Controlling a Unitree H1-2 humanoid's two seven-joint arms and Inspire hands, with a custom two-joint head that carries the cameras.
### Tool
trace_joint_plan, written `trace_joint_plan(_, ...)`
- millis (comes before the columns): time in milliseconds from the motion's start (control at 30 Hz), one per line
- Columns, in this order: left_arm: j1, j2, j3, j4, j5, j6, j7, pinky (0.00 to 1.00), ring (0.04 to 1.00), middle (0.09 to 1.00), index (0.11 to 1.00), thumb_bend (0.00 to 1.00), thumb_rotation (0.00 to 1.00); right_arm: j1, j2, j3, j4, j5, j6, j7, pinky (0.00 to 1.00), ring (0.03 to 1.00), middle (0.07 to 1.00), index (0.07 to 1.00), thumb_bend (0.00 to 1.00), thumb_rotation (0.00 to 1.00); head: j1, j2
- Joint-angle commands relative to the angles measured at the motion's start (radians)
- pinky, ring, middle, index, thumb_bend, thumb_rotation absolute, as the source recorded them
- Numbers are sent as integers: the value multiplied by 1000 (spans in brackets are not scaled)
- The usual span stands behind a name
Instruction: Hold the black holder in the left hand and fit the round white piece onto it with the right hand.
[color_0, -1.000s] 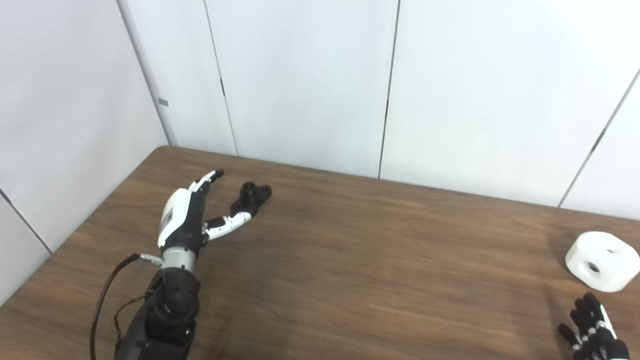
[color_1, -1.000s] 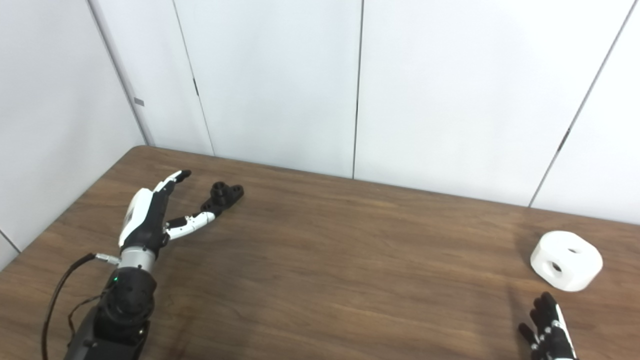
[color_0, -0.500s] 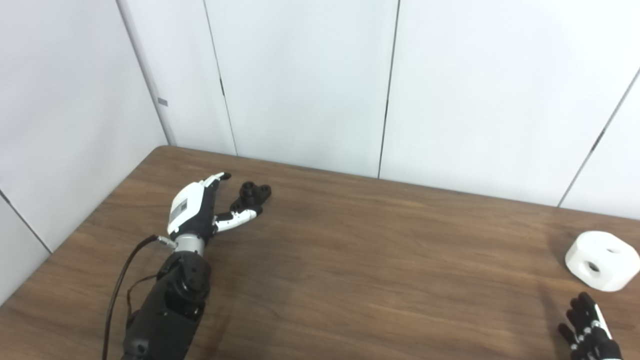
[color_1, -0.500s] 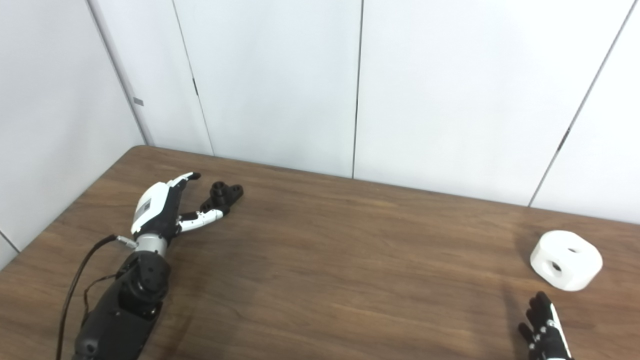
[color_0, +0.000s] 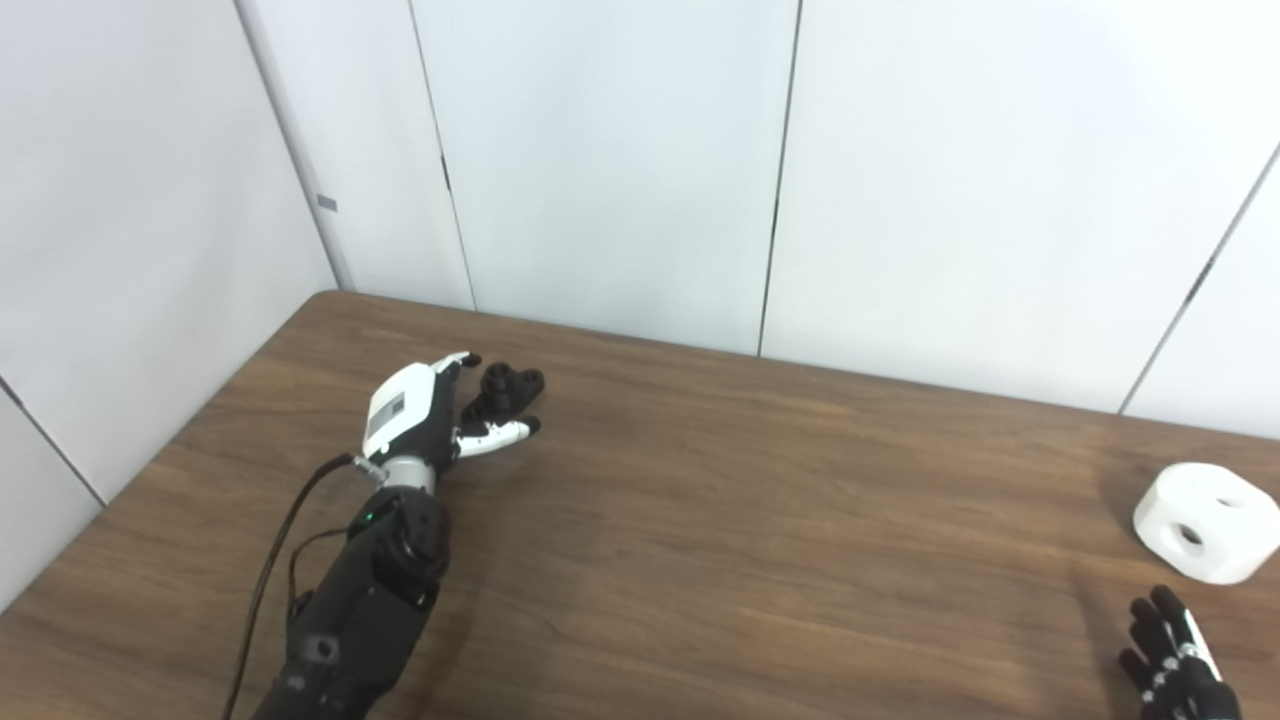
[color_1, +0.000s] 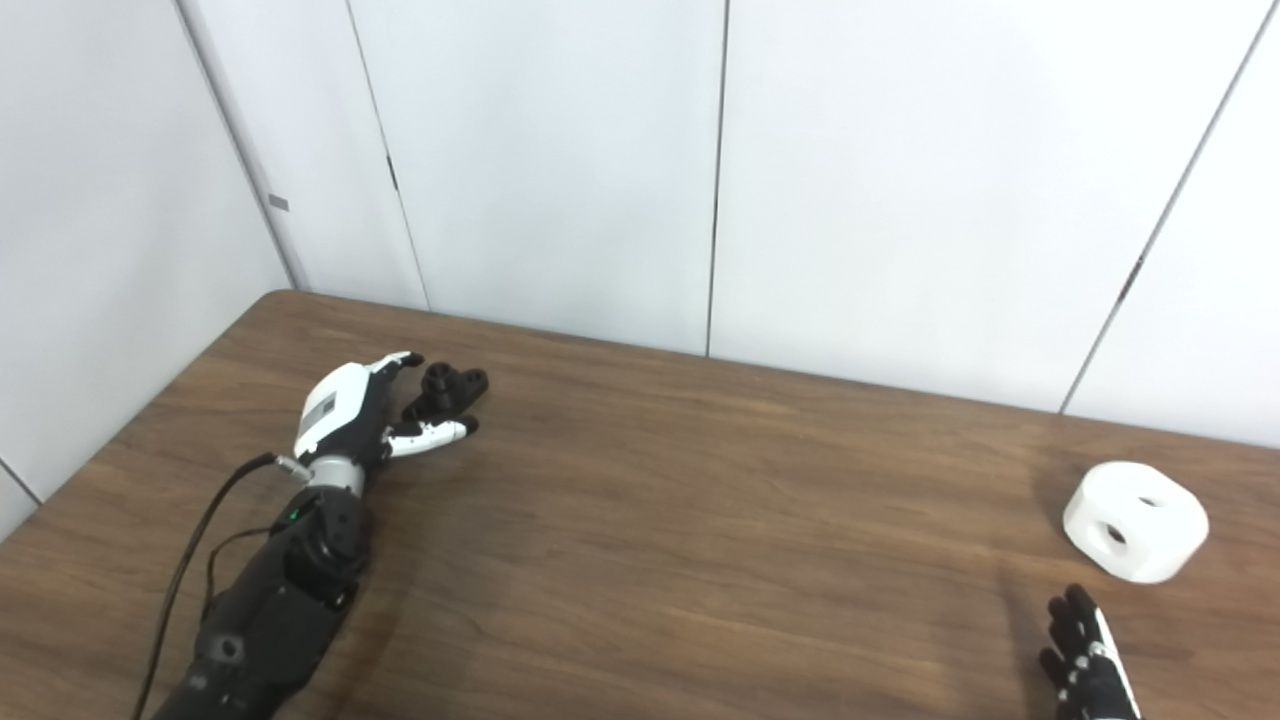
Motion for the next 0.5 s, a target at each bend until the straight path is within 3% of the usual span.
trace_joint_plan(0,-58,36,0,-4,19,-22,35,994,950,908,856,904,415,33,-3,0,-1,-5,19,-4,1000,999,981,971,602,1000,0,0)
trace_joint_plan(467,-90,35,-37,48,30,0,75,999,952,904,832,891,391,37,-3,0,-11,0,28,-4,1000,999,985,976,600,1000,2,6)
